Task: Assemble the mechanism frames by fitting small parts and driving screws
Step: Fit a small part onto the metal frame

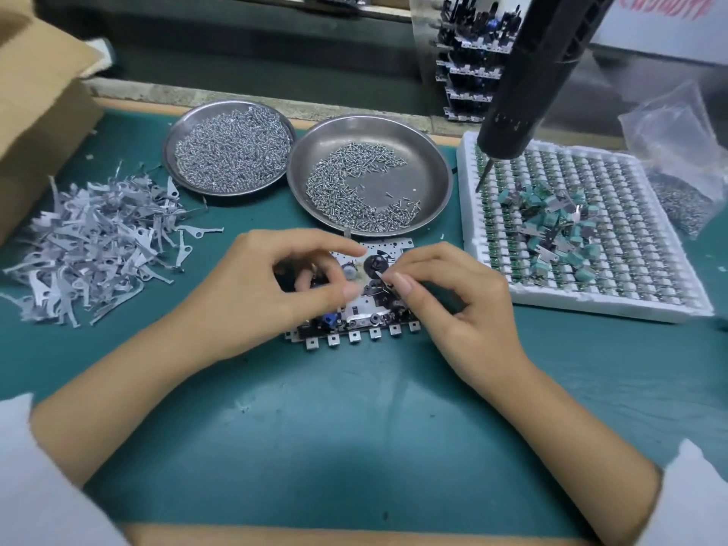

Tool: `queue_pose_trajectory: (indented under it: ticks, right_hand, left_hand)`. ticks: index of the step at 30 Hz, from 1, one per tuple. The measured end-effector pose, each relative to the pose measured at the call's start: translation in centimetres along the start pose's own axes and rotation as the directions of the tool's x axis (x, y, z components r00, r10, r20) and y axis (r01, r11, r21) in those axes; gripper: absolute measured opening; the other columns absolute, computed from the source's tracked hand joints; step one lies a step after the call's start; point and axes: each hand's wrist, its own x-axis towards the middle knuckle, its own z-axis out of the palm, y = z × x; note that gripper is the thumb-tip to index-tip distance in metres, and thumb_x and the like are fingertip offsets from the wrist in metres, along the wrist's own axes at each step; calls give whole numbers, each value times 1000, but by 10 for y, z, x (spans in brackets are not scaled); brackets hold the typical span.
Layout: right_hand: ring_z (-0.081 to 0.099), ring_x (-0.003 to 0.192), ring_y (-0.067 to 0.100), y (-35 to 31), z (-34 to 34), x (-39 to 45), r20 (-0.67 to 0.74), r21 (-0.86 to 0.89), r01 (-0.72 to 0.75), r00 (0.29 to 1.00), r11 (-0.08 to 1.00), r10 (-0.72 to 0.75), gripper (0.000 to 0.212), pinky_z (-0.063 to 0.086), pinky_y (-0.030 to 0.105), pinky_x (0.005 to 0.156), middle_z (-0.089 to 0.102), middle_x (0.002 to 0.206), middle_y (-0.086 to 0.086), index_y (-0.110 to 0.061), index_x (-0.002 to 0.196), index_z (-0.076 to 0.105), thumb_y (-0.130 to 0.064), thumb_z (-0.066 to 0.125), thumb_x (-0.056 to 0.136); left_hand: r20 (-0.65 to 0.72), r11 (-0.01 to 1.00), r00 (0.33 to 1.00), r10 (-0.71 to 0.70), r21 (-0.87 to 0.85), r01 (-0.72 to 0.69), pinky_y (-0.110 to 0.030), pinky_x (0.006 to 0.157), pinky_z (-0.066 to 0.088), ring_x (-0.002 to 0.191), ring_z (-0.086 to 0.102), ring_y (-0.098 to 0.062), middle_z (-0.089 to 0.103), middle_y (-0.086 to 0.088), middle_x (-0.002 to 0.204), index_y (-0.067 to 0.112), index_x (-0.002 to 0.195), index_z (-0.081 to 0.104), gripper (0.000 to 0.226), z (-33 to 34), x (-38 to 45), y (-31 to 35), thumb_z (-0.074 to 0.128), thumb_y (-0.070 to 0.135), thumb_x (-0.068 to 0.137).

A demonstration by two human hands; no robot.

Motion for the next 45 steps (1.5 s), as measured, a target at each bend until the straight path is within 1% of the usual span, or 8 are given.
queue_pose_trajectory:
  ticks: [6, 10, 16, 23, 29, 34, 40, 45]
  right_hand:
    - [61, 84, 17, -2, 4, 4, -121, -124, 119, 984, 985, -134, 12, 47, 20, 79, 65, 89, 12, 3, 89, 71, -2, 61, 87]
    - [59, 95, 16, -6, 5, 28, -90, -297, 141, 980, 944, -175, 20, 43, 16, 88, 64, 100, 11, 1, 105, 68, 1, 58, 88]
    - [51, 119, 22, 3, 11, 76, 182, -559, -41, 968, 828, 170, 36, 40, 32, 98, 58, 127, 6, -14, 132, 55, -11, 49, 97]
    - [64, 85, 34, 5, 25, 94, 121, -683, -175, 930, 709, 346, 17, 54, 43, 78, 70, 91, 16, -3, 92, 72, 3, 58, 84]
    - [63, 85, 32, 4, 25, 87, 60, -645, -140, 971, 751, 233, 18, 54, 42, 74, 71, 88, 12, -7, 90, 72, 1, 57, 84]
    - [65, 87, 12, 1, 22, 83, -32, -411, -140, 990, 901, 139, 19, 52, 29, 82, 73, 101, -2, -13, 102, 75, -7, 63, 89]
    - [65, 78, 0, -8, 10, 74, -135, 10, -228, 964, 973, 228, 21, 48, 12, 71, 74, 86, -12, -23, 90, 76, -4, 71, 82]
    - [71, 76, 12, -25, -1, 56, -29, 542, -352, 900, 763, 435, 17, 52, 16, 69, 75, 80, 1, -20, 80, 78, -11, 78, 66]
  left_hand:
    - [-443, 893, 870, 215, 450, 8, -16, 77, 42, 77, 55, -11, 66, 0, 96, 17, 109, 69, 19, -32, 31, -16, 60, 13, 92]
    - [-409, 713, 910, 70, 659, 241, -43, 95, 40, 109, 51, -40, 58, -20, 122, 8, 129, 58, 35, -56, 58, -35, 54, 15, 95]
    - [-406, 643, 910, -84, 676, 360, -42, 96, 40, 117, 50, -38, 60, -20, 124, 6, 123, 62, 33, -60, 73, -41, 60, 18, 93]
    - [-470, 588, 883, 7, 716, 376, -40, 83, 41, 99, 60, -35, 69, -11, 103, 16, 100, 74, 16, -62, 69, -40, 63, 23, 90]
    - [-505, 601, 857, 103, 718, 351, -40, 83, 33, 98, 58, -33, 68, -8, 98, 16, 94, 71, 15, -60, 65, -45, 59, 25, 92]
    - [-554, 707, 821, 141, 637, 308, -43, 83, 34, 82, 54, -35, 60, -13, 82, 7, 86, 56, 18, -50, 62, -38, 48, 19, 96]
    - [-503, 931, 836, 220, 365, -26, -25, 64, 36, 63, 48, -10, 56, 3, 67, 15, 76, 59, 20, -19, 40, -9, 54, 23, 94]
    - [-464, 961, 845, 265, 192, -196, -51, 78, 47, 81, 62, -11, 67, 12, 86, 22, 94, 74, 19, 18, 18, 2, 65, 34, 82]
